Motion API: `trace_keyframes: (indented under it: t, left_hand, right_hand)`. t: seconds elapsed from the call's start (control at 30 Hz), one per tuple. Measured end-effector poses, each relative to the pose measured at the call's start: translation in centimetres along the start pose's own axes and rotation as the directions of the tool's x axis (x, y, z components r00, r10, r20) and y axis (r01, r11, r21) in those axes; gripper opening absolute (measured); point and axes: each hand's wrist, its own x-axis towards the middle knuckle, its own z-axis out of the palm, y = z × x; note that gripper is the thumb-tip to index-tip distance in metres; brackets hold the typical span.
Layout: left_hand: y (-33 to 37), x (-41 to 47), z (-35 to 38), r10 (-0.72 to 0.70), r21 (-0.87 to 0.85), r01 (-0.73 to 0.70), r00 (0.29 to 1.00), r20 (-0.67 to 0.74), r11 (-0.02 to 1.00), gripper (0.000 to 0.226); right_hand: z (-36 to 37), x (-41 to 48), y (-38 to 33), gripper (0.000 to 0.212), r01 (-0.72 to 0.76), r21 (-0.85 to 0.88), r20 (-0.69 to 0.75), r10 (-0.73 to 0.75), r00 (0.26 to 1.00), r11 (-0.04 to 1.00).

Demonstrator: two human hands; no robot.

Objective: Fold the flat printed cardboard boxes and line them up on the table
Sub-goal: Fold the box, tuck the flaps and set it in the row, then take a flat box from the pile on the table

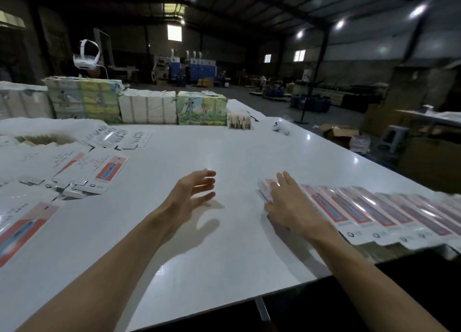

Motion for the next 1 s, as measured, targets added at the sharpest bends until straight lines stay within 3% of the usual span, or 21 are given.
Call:
trace_keyframes:
  t: [0.13,0.37,0.5,0.63,0.77,0.9,1.0]
  left_hand:
    - [-0.5,0.3,-0.3,0.037,0.116,-0.047,0.996,0.079,0.992,0.035]
    - [-1.0,0.6,-0.6,0.061,0.162,-0.082,0.990,0.130,0.983,0.022]
    - [-0.8,0.3,-0.3,0.070,0.182,-0.086,0.993,0.092,0.980,0.023]
    - [-0.5,-0.3,0.0,0.098,0.202,-0.106,0.994,0.051,0.974,0.027]
    - [-0.2,-0.9,0.6,0.151,0.330,-0.125,0.987,-0.054,0.936,0.032]
    - [0.6,-0.9,0.3,0.273,0.550,-0.114,0.938,-0.216,0.827,0.028]
    - [2.1,-1.0,-0.8,0.244,0.609,0.006,0.913,-0.328,0.793,0.017]
  right_hand:
    - [0.0,-1.2,3.0,0.069,-0.116,-0.051,-0.007,0.116,0.993,0.992]
    - [-0.9,-2.8,5.0,0.068,-0.174,-0.174,-0.081,0.162,0.983,0.969]
    - [-1.1,-1.6,2.5,0.066,-0.048,-0.137,-0.189,0.022,0.982,0.989]
    - [-0.2,0.7,-2.8,0.047,0.174,-0.059,-0.275,-0.184,0.944,0.983]
    - [1.1,3.4,-8.2,0.040,0.341,-0.012,-0.286,-0.330,0.899,0.940]
    - [2.8,5.0,-12.4,0.039,0.405,0.182,-0.275,-0.349,0.896,0.896]
    - [4.0,5.2,-13.0,0.038,0.426,0.298,-0.287,-0.345,0.894,0.854]
